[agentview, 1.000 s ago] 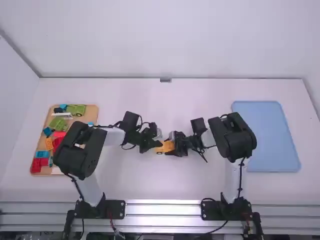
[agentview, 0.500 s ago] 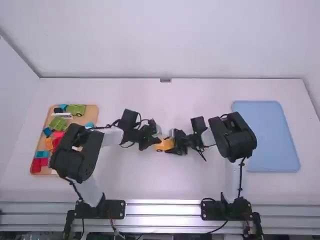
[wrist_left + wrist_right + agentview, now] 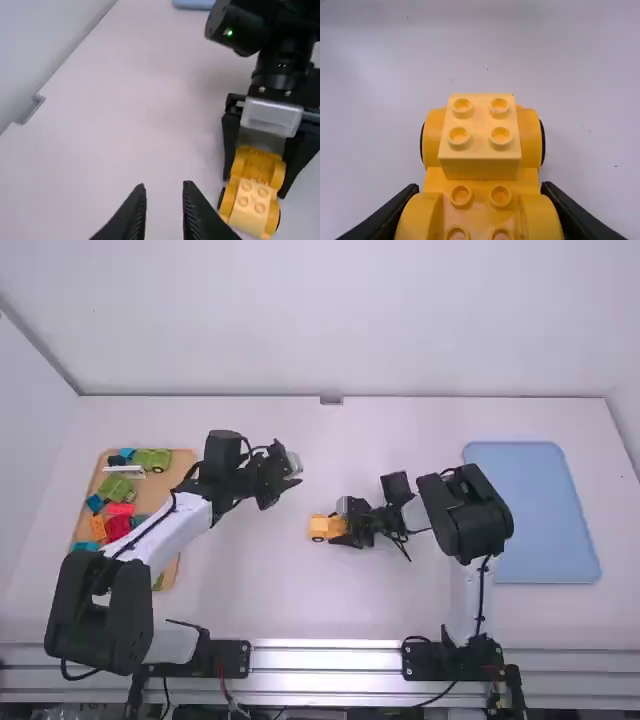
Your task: Assemble lego blocks to make yellow taxi
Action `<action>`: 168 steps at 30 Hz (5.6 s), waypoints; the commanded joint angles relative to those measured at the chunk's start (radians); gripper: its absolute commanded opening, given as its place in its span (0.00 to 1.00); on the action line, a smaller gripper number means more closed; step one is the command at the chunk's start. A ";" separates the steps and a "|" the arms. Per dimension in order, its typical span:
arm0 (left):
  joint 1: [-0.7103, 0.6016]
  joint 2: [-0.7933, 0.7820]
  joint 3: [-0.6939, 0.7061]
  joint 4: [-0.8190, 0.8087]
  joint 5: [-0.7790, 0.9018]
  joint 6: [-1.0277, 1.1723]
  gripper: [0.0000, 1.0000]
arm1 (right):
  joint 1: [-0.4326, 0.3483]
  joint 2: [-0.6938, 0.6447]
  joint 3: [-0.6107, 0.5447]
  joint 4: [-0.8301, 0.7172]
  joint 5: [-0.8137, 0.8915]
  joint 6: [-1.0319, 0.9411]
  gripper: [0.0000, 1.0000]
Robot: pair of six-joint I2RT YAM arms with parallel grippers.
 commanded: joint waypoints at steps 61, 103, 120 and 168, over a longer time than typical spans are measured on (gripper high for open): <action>0.462 -0.470 0.210 -1.013 -0.991 -1.350 0.99 | -0.017 -0.607 0.042 -0.403 0.598 -0.034 0.98; 0.927 0.379 0.381 -1.025 -0.694 -0.409 0.65 | -0.049 -0.607 0.043 -0.263 0.595 -0.071 0.98; 0.927 0.379 0.343 -1.006 -0.642 -0.495 0.54 | -0.045 -0.607 0.043 -0.270 0.594 -0.076 0.98; 0.911 0.174 0.195 -0.816 -0.623 -0.412 0.20 | -0.043 -0.607 0.042 -0.277 0.594 -0.094 0.98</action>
